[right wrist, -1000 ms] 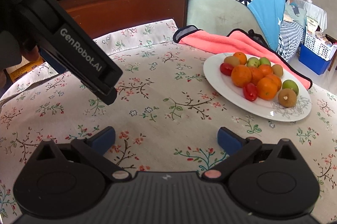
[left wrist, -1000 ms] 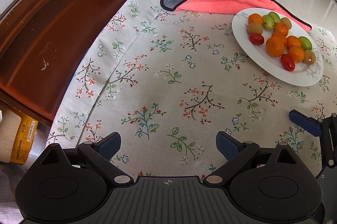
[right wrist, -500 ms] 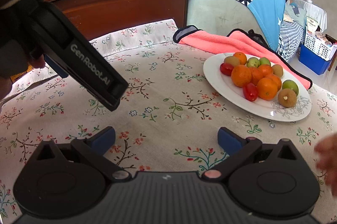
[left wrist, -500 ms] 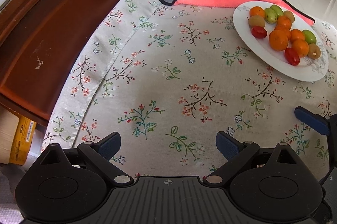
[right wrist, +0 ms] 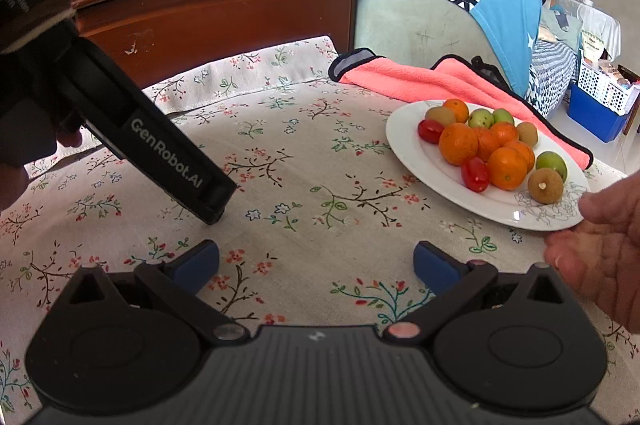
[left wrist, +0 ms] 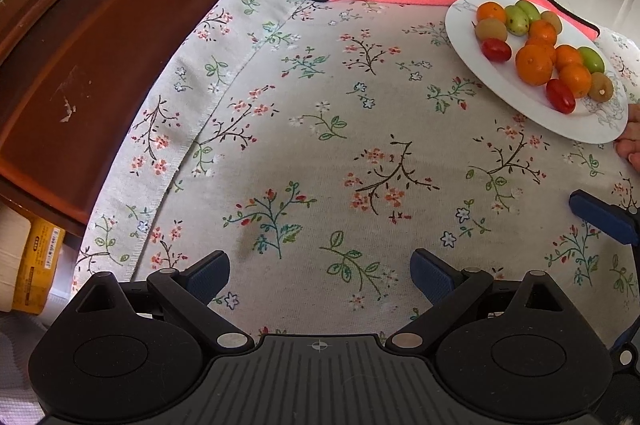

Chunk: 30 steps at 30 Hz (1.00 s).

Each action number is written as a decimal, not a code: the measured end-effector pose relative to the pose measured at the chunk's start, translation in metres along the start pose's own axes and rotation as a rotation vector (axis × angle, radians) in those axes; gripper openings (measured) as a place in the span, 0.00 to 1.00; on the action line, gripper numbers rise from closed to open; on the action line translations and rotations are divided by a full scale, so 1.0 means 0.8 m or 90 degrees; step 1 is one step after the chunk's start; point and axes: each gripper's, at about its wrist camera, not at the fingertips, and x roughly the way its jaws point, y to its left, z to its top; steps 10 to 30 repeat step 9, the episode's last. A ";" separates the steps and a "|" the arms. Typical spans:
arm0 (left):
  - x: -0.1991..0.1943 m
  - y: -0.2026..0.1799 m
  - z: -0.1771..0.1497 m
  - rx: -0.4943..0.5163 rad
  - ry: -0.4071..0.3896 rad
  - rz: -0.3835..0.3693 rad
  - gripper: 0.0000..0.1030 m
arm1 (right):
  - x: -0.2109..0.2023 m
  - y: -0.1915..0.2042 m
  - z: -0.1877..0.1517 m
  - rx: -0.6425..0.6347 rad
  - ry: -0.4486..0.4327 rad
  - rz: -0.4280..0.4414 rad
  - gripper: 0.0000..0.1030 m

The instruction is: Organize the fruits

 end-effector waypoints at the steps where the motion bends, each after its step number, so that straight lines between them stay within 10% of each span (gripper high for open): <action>1: 0.000 0.001 0.000 -0.001 0.000 -0.001 0.95 | 0.000 0.000 0.000 0.000 0.000 0.000 0.99; 30: 0.002 0.006 -0.003 -0.017 -0.012 -0.015 0.96 | 0.000 0.000 0.000 0.000 0.000 0.000 0.99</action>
